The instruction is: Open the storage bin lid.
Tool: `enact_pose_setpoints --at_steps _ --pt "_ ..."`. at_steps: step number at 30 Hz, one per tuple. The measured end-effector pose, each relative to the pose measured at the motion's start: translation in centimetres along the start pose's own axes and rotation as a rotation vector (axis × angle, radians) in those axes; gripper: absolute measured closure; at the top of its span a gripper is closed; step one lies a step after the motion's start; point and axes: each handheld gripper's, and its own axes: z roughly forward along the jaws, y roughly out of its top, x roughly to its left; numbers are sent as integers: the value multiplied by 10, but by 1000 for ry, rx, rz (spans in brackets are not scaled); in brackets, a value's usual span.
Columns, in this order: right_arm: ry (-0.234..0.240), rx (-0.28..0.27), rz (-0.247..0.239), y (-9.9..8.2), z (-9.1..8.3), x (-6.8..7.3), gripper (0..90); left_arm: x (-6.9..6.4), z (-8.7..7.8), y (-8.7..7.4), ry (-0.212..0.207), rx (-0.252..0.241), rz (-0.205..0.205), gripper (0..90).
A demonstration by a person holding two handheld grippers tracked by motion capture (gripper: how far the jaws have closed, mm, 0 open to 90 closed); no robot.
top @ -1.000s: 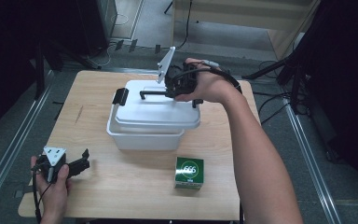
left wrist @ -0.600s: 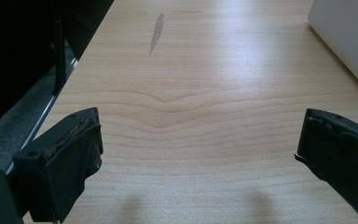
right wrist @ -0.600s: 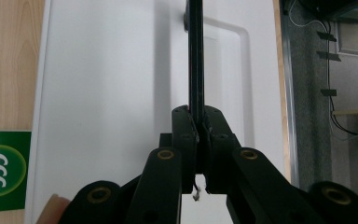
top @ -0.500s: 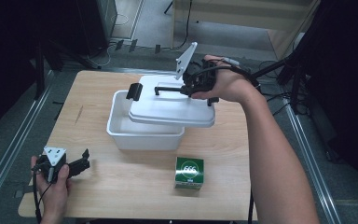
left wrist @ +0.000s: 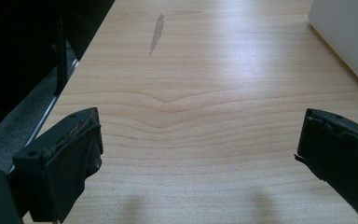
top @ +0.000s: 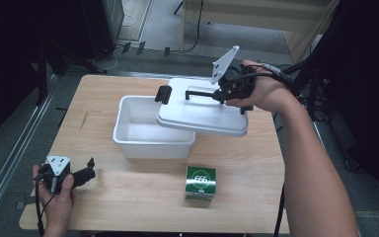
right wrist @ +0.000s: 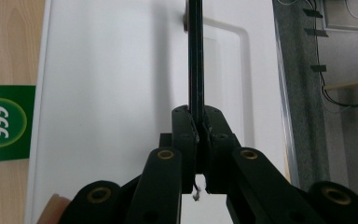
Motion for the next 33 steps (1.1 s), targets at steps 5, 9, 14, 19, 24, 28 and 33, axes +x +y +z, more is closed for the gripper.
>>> enact_pose_setpoints --at_steps 5,9,14,19,24,28,33 --pt "-11 3 35 -25 -7 0 857 0 0 0 3 0 4 6" --pt "-27 8 51 -36 -10 1 857 -1 0 0 6 -2 6 6" --pt "-36 7 87 -59 -14 3 857 0 0 0 6 -2 6 6" --pt "-40 9 105 -73 -14 5 858 -1 0 0 5 -2 8 6" --pt "-48 5 128 -90 -16 8 857 -1 0 0 5 -2 7 6" --pt "-51 8 137 -98 -16 9 857 -1 0 0 6 -2 9 6" --pt "-49 16 157 -111 -14 12 857 -1 0 0 4 0 8 6"
